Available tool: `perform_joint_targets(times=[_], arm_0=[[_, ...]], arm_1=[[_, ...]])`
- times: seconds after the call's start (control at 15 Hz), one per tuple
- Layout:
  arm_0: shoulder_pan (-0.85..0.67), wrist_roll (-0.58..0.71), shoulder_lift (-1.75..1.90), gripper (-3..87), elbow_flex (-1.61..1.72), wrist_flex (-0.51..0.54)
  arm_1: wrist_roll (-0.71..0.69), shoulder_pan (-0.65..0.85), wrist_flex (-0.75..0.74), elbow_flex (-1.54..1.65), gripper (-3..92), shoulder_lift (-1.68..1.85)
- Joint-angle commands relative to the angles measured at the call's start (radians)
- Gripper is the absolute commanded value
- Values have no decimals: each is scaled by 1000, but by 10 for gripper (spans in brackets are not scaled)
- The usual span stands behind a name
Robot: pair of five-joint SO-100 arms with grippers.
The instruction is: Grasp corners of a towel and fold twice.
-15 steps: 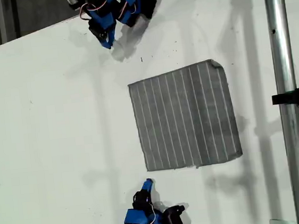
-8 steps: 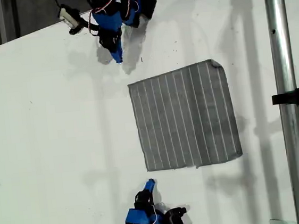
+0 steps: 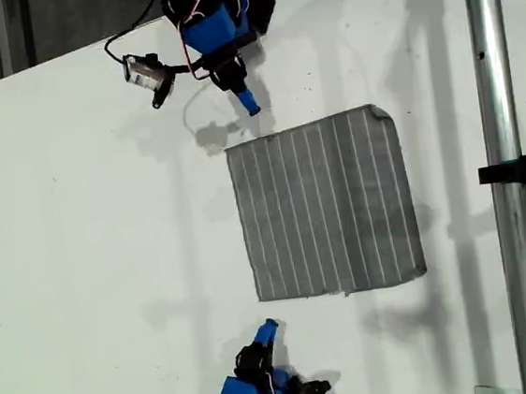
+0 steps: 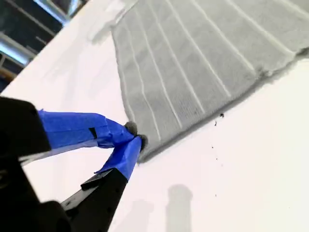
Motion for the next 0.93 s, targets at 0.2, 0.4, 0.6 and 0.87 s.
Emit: perform_joint_targets(times=[0.2,0.4,0.6,0.87], arm_0=[[341,-71,-724,-29,-537,-225],[500,-115,-1117,-29,-735,-344],[568,-61,-1348,-29,-870,-439],[640,-48,-1681,-29,-1111,-426]], arm_1=[[-78,-285,71,-781,-2,-853],[-38,-419,46,-937,-2,-1114],[-23,-488,-21,-1042,-2,-1353],[2,-517,-26,-1175,-2,-1605]])
